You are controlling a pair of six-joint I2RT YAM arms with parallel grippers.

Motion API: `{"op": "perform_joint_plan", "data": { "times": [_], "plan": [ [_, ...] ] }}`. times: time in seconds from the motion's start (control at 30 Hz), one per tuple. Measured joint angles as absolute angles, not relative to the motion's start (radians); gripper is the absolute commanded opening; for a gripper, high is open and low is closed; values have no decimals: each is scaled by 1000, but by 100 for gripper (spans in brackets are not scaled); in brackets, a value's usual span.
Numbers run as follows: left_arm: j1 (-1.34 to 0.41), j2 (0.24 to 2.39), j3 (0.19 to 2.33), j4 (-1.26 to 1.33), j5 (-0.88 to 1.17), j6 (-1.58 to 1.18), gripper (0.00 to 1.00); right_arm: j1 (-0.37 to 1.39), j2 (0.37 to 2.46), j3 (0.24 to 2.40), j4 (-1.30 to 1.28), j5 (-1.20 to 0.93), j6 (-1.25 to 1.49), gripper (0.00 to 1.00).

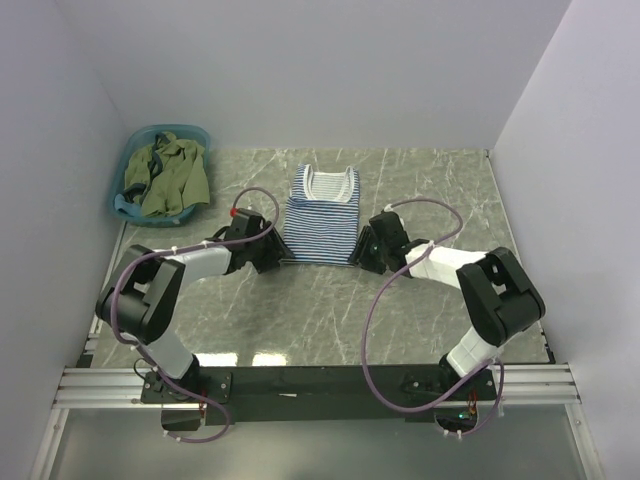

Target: Fold and stack the tank tops

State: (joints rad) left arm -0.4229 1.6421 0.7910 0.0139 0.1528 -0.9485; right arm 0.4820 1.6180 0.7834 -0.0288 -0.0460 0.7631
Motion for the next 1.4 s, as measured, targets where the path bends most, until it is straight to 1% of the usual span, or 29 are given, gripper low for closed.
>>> {"op": "perform_joint_plan", "data": {
  "times": [0.07, 0.2, 0.27, 0.37, 0.4, 0.47, 0.5, 0.57, 0.6, 0.63, 0.77, 0.9, 1.07, 1.27, 1.33, 1.4],
  "plan": [
    [-425, 1653, 796, 23, 148, -952, 58, 482, 1626, 783, 0, -44, 769, 52],
    [-433, 1668, 804, 38, 128, -956, 52, 482, 1635, 777, 22, -46, 776, 42],
    [-439, 1680, 809, 47, 116, -956, 49, 482, 1639, 771, 36, -46, 781, 39],
    [-449, 1695, 814, 60, 99, -960, 36, 486, 1641, 760, 53, -47, 789, 30],
    [-451, 1700, 814, 66, 94, -960, 27, 487, 1642, 757, 57, -47, 791, 20],
    [-458, 1708, 815, 64, 80, -963, 17, 491, 1644, 752, 64, -48, 789, 5],
    [-460, 1710, 815, 65, 76, -962, 12, 492, 1645, 747, 66, -47, 794, 0],
    [-467, 1710, 815, 61, 64, -958, 7, 494, 1645, 743, 70, -49, 794, 0],
    [-470, 1708, 815, 60, 59, -956, 1, 494, 1645, 743, 71, -48, 794, 0],
    [-472, 1705, 814, 58, 55, -955, 1, 495, 1644, 740, 74, -48, 793, 0],
    [-484, 1650, 776, 18, 46, -946, 1, 511, 1612, 718, 63, -53, 780, 0],
    [-504, 1546, 706, -59, 46, -941, 0, 560, 1519, 685, 2, -62, 767, 0],
    [-574, 1356, 644, -213, 25, -938, 1, 673, 1324, 635, -97, -58, 761, 0],
    [-713, 1070, 635, -443, 14, -978, 1, 851, 1097, 625, -260, -41, 777, 0],
    [-724, 971, 648, -529, 2, -995, 1, 888, 1052, 639, -328, -29, 786, 0],
    [-724, 928, 677, -591, -11, -1008, 1, 900, 1030, 668, -387, -10, 788, 0]
  ]
}}
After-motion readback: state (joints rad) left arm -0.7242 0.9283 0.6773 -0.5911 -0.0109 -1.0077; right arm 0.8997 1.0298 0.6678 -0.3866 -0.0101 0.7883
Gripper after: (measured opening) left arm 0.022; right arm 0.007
